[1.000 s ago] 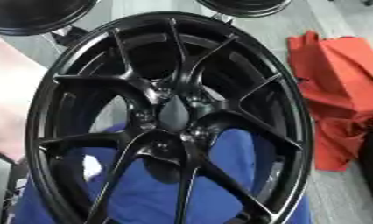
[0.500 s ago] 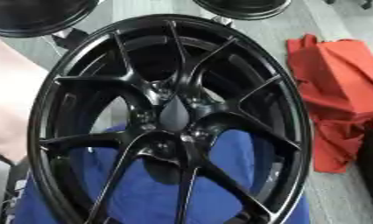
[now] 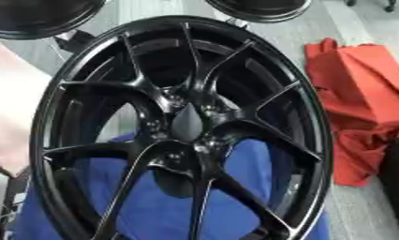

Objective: Pull the pin out of the wheel hub.

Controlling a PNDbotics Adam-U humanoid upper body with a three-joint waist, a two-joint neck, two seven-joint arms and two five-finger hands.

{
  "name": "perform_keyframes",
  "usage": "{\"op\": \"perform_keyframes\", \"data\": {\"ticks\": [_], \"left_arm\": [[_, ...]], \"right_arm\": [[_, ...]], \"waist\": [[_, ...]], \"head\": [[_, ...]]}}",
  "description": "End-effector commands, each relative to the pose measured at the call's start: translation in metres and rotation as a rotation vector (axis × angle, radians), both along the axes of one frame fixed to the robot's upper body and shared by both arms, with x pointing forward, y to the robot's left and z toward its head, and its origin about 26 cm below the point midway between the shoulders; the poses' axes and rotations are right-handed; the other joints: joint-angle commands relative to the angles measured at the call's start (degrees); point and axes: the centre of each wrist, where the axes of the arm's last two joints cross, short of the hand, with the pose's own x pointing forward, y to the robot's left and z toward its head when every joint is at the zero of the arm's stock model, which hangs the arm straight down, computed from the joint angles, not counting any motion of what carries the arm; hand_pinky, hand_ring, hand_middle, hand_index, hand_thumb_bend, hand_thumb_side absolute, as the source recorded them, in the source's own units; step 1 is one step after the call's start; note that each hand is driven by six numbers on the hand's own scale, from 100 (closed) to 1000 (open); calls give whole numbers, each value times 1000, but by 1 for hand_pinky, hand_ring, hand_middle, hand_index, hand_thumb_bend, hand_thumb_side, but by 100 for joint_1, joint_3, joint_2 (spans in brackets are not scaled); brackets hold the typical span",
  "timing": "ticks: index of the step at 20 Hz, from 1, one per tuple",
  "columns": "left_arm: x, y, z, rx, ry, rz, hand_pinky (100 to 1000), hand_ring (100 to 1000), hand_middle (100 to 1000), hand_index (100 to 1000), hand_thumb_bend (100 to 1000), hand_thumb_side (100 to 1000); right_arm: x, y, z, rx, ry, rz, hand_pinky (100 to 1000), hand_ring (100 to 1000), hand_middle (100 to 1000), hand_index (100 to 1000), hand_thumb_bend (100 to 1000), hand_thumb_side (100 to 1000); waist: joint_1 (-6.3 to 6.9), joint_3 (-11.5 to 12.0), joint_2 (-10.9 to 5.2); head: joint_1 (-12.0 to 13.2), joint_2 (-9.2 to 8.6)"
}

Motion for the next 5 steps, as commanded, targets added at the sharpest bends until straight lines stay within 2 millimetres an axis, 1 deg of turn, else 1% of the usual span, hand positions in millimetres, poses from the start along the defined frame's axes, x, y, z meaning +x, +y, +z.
{"op": "perform_keyframes", "data": {"ticks": [1, 5], "left_arm": [[-6, -4, -3, -152, -39, -26, 830, 569, 537, 653, 100, 565], [-1, -2, -25, -322, -7, -51, 833, 566, 533, 652, 100, 584]], "right_arm": [[-8, 0, 18, -42, -45, -7, 597, 426, 657, 692, 100, 316], [-8, 0, 17, -42, -44, -4, 598, 425, 657, 692, 100, 316]], "waist": [[-11, -8, -180], [-46, -9, -160]], "head": [[-19, -39], [-48, -60]]}}
